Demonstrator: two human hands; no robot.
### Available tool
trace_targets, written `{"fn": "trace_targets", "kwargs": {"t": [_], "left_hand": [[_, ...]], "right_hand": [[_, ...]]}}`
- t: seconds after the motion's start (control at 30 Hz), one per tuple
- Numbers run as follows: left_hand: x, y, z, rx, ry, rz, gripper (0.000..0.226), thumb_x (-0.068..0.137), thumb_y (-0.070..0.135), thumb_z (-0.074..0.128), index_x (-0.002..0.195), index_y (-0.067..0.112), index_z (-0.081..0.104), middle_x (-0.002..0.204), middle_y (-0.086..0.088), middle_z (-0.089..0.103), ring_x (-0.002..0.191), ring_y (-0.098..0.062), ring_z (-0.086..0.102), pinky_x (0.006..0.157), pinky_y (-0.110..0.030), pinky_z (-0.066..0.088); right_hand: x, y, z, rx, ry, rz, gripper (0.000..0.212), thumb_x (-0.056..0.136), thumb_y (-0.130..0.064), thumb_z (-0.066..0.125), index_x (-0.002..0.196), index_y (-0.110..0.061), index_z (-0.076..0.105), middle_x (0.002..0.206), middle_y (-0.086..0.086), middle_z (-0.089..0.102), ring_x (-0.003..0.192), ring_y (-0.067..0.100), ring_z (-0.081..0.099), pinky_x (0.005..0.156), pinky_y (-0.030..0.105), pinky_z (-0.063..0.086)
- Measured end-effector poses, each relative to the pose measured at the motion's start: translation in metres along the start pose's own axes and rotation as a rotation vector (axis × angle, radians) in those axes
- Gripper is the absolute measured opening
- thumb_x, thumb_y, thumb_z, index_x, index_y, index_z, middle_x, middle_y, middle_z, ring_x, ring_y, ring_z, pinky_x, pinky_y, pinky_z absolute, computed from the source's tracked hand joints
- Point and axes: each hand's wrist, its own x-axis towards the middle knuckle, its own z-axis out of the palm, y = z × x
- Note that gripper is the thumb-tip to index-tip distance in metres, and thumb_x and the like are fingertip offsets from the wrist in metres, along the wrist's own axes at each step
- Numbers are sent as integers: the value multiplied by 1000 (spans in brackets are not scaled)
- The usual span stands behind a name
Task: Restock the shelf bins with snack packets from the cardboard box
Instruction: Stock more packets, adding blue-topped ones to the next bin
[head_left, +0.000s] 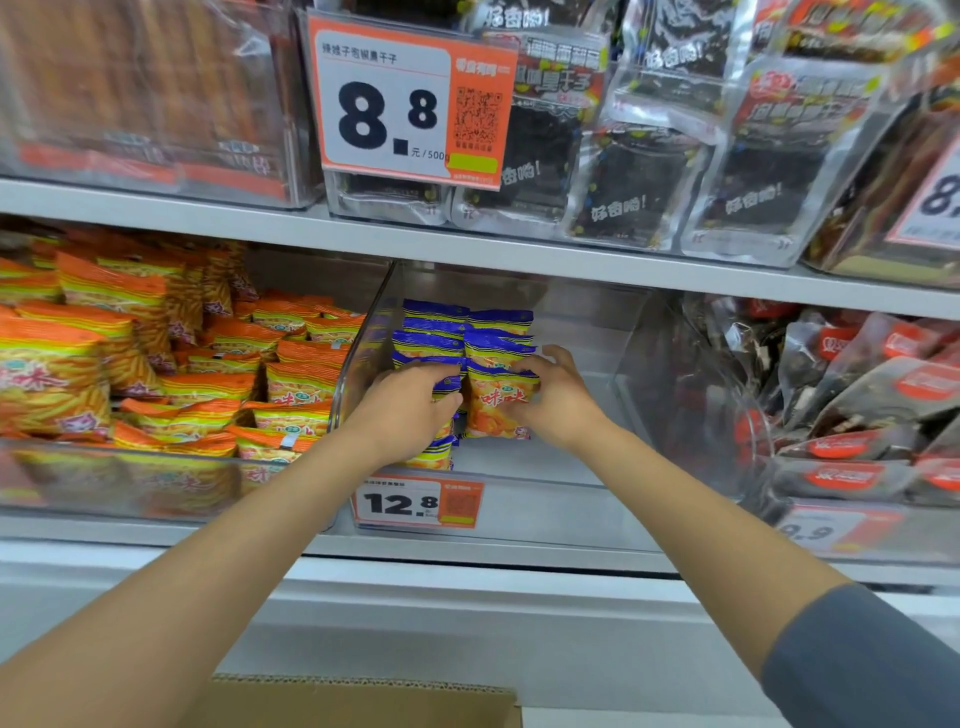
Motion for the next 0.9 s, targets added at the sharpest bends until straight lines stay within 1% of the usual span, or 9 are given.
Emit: {"fn": "trace_targets", "kwargs": {"t": [0.17,0.3,0.4,0.47,0.53,0.63,0.73,0.83,0.9], "left_hand": [[0,0,-1,-24,15,-2,45,99,32,52,142,21,47,140,-1,54,126,-22,51,103,-36,45],[-2,5,-3,-91,54,-32,43,100,31,49,142,23,48,129,-1,61,93,-24,66,66,-26,51],[-7,10,-8,-109,114,-2,38,100,33,50,136,22,55,125,-3,65,91,-21,64,74,-31,51],[-15,16,-13,-142,156,38,34,99,29,53,131,20,59,124,1,65,97,-19,63,76,-25,48],[-28,25,-21,-207,194,91,28,96,24,58,123,18,64,117,4,66,102,-10,61,83,-20,46],[-62,32,-32,-285,222,137,11,92,19,65,102,21,68,92,9,67,78,-5,59,70,-16,47],[-109,23,-36,-329,181,133,6,89,14,67,88,20,66,77,8,63,65,-8,53,60,-19,44],[-162,-7,-28,-310,48,78,3,89,16,67,88,18,67,72,11,58,61,-3,49,58,-20,38],[-195,-36,-18,-288,-60,-2,3,89,18,68,88,21,66,75,10,59,64,-4,52,60,-23,40]], "right_hand": [[-2,-1,-2,89,20,2,67,81,-23,77,141,-25,46,159,2,12,140,13,32,89,9,30],[-6,-1,-8,40,34,-14,67,81,-27,77,141,-27,46,160,4,13,147,17,19,102,18,30],[-16,-3,-19,-5,75,-54,59,81,-28,75,135,-23,53,155,8,27,146,19,21,109,26,31],[-29,-8,-29,-36,130,-99,47,80,-28,75,124,-19,62,140,7,46,132,18,40,101,25,38],[-50,-17,-40,-51,202,-135,30,79,-23,76,107,-17,68,112,1,58,100,12,53,86,25,42],[-94,-39,-45,-29,299,-194,13,76,-13,75,86,-14,67,83,-4,56,73,8,49,73,27,44],[-147,-63,-29,18,258,-196,15,75,-9,74,81,-18,64,73,-9,54,65,5,49,67,24,42],[-196,-74,8,17,101,-156,14,76,-10,71,86,-18,65,79,-6,59,68,16,55,70,28,46],[-222,-74,35,16,-16,-110,12,80,-11,68,89,-20,65,86,-4,61,71,15,55,71,27,46]]}}
